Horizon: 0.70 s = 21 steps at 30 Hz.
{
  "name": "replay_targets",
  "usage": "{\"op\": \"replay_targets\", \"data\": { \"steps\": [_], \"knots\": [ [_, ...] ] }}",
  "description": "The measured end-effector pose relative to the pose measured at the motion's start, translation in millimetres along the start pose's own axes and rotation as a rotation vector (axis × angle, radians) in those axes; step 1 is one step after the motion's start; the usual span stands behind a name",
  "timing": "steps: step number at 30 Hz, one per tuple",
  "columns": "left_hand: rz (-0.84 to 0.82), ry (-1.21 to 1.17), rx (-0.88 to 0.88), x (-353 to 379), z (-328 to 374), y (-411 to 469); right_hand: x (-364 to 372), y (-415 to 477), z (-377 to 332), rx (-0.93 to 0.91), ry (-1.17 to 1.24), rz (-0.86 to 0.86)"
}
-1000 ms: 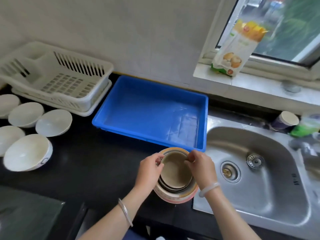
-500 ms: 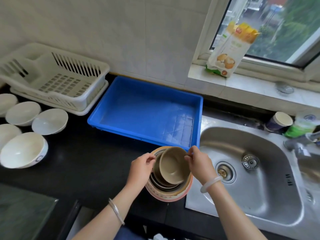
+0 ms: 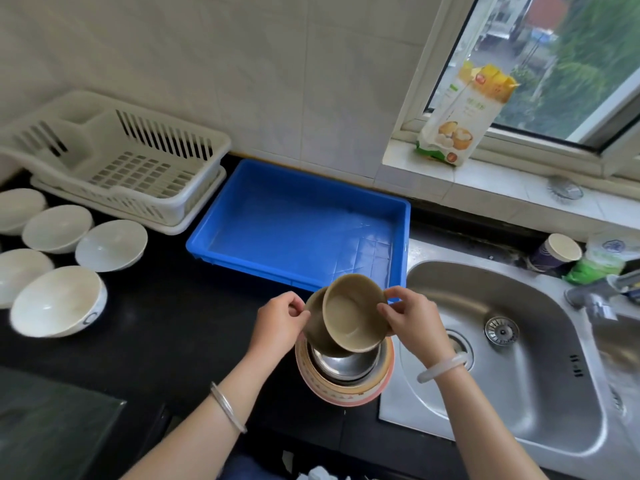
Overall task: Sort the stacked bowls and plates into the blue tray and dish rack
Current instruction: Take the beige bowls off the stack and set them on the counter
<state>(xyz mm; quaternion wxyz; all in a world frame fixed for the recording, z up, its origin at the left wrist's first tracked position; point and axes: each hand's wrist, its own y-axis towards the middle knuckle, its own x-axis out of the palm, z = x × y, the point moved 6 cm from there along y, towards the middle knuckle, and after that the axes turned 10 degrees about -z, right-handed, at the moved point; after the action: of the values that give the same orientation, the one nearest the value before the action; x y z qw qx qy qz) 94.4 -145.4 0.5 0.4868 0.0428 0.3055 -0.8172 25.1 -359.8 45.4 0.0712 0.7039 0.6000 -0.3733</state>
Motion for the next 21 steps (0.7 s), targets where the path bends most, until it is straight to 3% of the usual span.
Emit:
{"op": "replay_targets", "data": {
  "steps": [11,21],
  "knots": [
    [0.232,-0.299,-0.089,-102.8,-58.2,-29.3,61.0,35.2,-67.8,-0.079,0.219,-0.066],
    [0.534,-0.549,-0.282,-177.0,-166.5,-64.0,181.3,93.5,-103.1,0.050,0.377,-0.250]
  ]
}}
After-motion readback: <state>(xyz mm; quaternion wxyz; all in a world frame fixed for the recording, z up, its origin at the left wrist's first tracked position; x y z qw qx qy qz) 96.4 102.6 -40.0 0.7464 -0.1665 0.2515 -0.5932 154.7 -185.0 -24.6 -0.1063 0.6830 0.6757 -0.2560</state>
